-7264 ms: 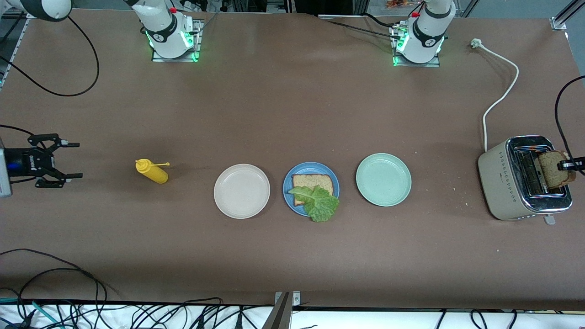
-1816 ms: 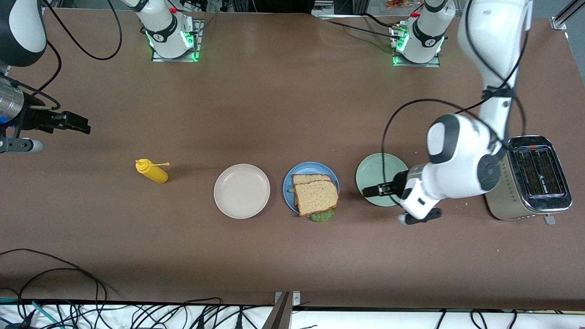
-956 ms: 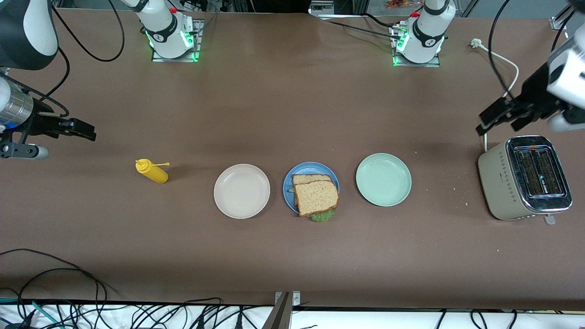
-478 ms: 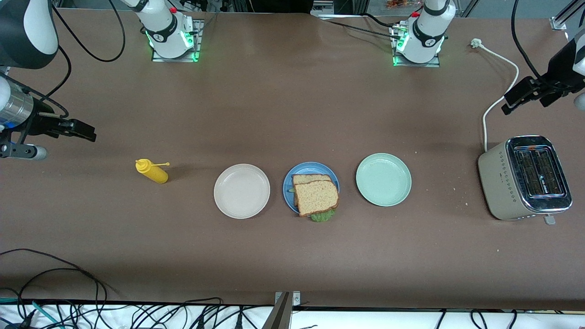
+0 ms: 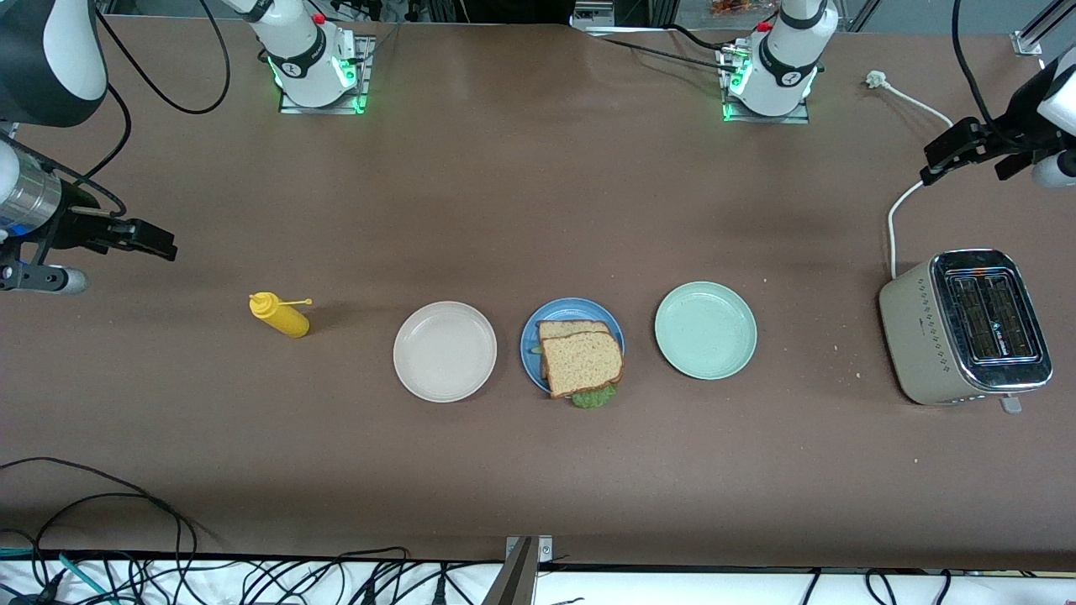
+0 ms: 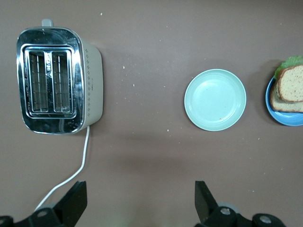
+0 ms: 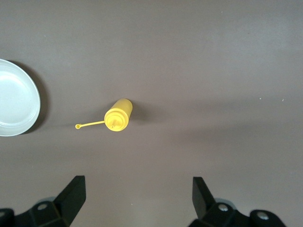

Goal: Make sandwich in blue plate with both arms

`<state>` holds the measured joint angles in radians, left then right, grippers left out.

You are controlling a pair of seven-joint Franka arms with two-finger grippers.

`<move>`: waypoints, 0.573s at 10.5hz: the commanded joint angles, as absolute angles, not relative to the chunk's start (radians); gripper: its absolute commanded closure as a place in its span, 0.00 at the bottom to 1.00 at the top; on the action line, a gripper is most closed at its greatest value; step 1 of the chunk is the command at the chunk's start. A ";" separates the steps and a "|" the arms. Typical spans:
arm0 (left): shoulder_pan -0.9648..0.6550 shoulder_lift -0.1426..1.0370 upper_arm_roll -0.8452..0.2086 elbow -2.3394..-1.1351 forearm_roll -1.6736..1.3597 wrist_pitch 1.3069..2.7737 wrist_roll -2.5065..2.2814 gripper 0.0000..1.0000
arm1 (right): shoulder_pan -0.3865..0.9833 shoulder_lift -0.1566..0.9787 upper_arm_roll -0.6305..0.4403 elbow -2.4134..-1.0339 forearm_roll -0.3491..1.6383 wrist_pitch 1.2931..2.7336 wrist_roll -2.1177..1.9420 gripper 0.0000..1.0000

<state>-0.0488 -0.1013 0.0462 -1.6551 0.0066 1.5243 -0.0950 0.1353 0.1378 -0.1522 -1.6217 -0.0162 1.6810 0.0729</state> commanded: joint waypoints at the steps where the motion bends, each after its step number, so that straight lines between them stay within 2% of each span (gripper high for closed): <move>1: -0.025 -0.103 0.028 -1.641 0.028 1.502 -0.049 0.00 | 0.137 0.146 -0.152 -1.600 -0.020 1.671 0.083 0.00; 3: -0.041 -0.092 0.020 -1.637 0.028 1.500 -0.048 0.00 | 0.137 0.146 -0.152 -1.600 -0.018 1.670 0.083 0.00; 6: -0.051 -0.023 0.020 -1.527 0.026 1.486 -0.051 0.00 | 0.135 0.146 -0.152 -1.600 -0.017 1.670 0.083 0.00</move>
<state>-0.0414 -0.0874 0.0182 -1.6367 0.0066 1.5204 -0.0683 0.1353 0.1378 -0.1522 -1.6217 -0.0161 1.6810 0.0729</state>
